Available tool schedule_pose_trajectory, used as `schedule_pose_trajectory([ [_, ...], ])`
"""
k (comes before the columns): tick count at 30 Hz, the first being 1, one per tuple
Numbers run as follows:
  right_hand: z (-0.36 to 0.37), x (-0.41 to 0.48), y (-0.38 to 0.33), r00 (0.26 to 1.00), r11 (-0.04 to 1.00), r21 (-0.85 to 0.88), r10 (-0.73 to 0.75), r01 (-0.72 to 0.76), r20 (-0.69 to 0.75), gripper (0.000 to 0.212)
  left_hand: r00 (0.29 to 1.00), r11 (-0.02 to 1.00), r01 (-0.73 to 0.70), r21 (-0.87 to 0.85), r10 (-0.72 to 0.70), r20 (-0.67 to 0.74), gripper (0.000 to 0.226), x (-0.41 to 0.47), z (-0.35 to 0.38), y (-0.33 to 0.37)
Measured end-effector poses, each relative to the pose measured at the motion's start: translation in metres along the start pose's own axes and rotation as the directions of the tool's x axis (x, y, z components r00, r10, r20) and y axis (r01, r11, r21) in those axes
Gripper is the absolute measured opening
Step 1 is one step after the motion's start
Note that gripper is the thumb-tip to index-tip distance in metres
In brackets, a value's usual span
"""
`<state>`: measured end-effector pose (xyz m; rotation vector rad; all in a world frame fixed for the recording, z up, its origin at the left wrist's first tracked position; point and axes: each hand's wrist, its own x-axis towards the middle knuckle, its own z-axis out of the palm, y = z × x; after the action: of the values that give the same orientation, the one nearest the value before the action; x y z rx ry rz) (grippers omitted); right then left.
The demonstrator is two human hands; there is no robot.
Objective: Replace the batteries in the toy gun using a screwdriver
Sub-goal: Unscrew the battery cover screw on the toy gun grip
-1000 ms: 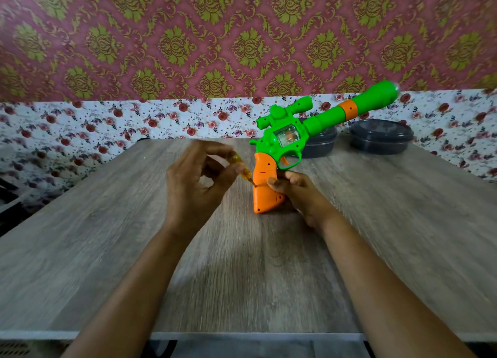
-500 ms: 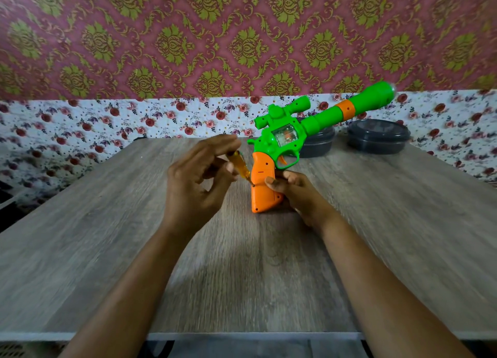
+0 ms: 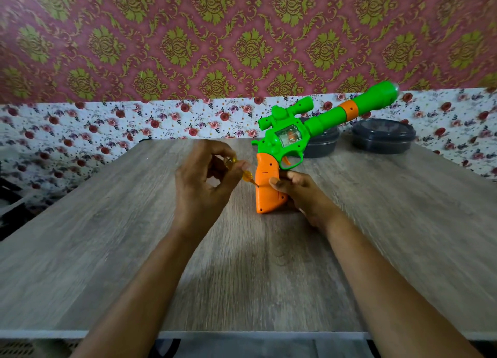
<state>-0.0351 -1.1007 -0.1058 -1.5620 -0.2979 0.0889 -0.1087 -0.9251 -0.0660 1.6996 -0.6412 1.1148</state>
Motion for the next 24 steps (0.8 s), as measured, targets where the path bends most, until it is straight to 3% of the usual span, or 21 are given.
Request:
schedule_pose_trajectory([
  [5,0.0,-0.0003,-0.0004,1.0,1.0,0.021,0.007,-0.008,0.016,0.026,0.996,0.996,-0.022,-0.089,0.029,0.081,0.015,-0.0004,-0.0018,0.0034],
  [12,-0.001,-0.0008,-0.0001,1.0,1.0,0.011,0.012,-0.012,0.009,0.027,0.998,0.999,-0.036,0.029,0.035,0.045,0.028,0.0009,-0.0032,0.0033],
  [16,-0.0005,-0.0015,-0.0004,1.0,1.0,0.024,0.005,-0.005,0.007,0.03,0.997,0.992,-0.072,0.108,0.07,0.024,0.016,0.0008,-0.0025,0.0011],
  [20,-0.0011,-0.0013,0.0001,1.0,0.999,0.038,0.012,-0.012,0.011,0.029,1.0,0.997,-0.021,0.072,0.021,0.004,0.015,0.0017,-0.0012,-0.0006],
  [24,0.0001,-0.0013,-0.0006,1.0,0.999,0.047,0.014,-0.015,0.014,0.026,0.997,0.999,-0.021,0.032,0.019,0.07,0.009,0.0014,-0.0022,0.0021],
])
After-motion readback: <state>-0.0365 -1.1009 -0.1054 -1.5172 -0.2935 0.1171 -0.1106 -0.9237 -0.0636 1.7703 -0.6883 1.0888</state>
